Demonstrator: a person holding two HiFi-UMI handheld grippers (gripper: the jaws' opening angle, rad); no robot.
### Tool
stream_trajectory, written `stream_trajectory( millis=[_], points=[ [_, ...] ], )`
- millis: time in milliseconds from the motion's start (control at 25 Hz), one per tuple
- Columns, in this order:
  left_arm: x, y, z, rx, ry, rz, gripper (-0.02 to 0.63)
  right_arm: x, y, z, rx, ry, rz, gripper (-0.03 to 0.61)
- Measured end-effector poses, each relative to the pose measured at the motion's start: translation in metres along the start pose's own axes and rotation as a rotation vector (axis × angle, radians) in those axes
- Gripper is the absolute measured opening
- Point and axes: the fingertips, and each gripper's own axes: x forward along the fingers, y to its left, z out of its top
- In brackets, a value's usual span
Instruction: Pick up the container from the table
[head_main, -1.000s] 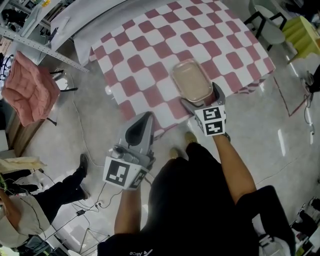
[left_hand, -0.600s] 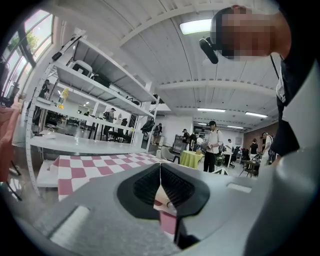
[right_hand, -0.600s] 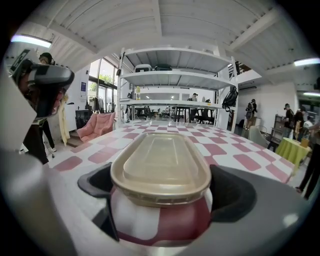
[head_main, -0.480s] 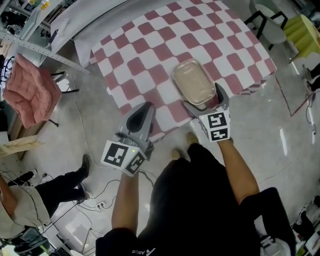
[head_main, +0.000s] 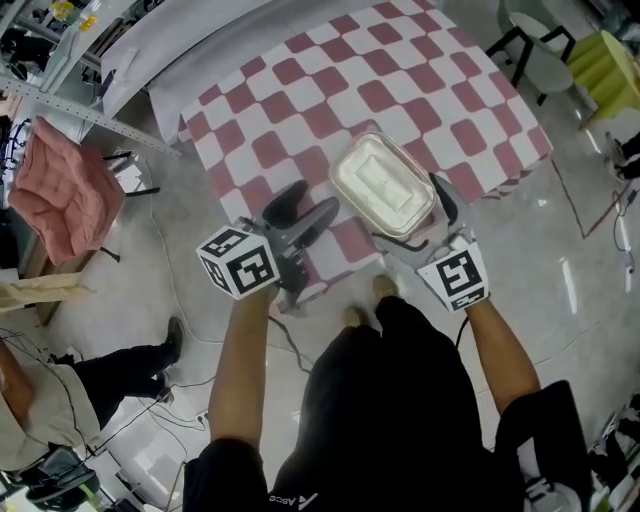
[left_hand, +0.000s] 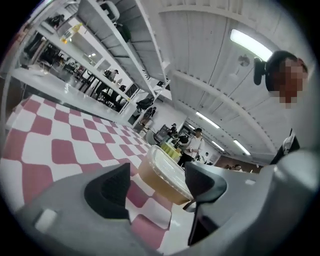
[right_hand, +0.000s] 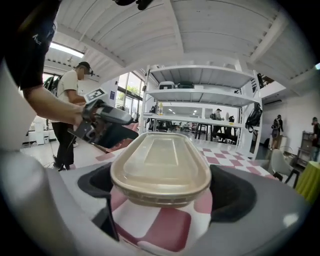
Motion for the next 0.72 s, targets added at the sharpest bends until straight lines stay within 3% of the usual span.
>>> stream_trajectory(
  millis=[160, 400, 600, 720],
  points=[
    [0.015, 0.010, 0.002, -0.124, 0.015, -0.071, 0.353, -0.009, 0.000, 0.015, -0.030, -0.049, 0.095, 0.589],
    [0.027, 0.004, -0.006, -0.373, 0.077, -0.242, 0.396, -0.017, 0.006, 0.024, -0.116, -0.056, 0.238, 0.589],
    [0.036, -0.001, -0.025, -0.400, 0.181, -0.265, 0.394, -0.017, 0.012, 0.025, -0.154, -0.049, 0.322, 0.589],
    [0.039, -0.009, -0.028, -0.448, 0.189, -0.282, 0.391, -0.015, 0.017, 0.023, -0.180, -0.032, 0.363, 0.589]
  ],
)
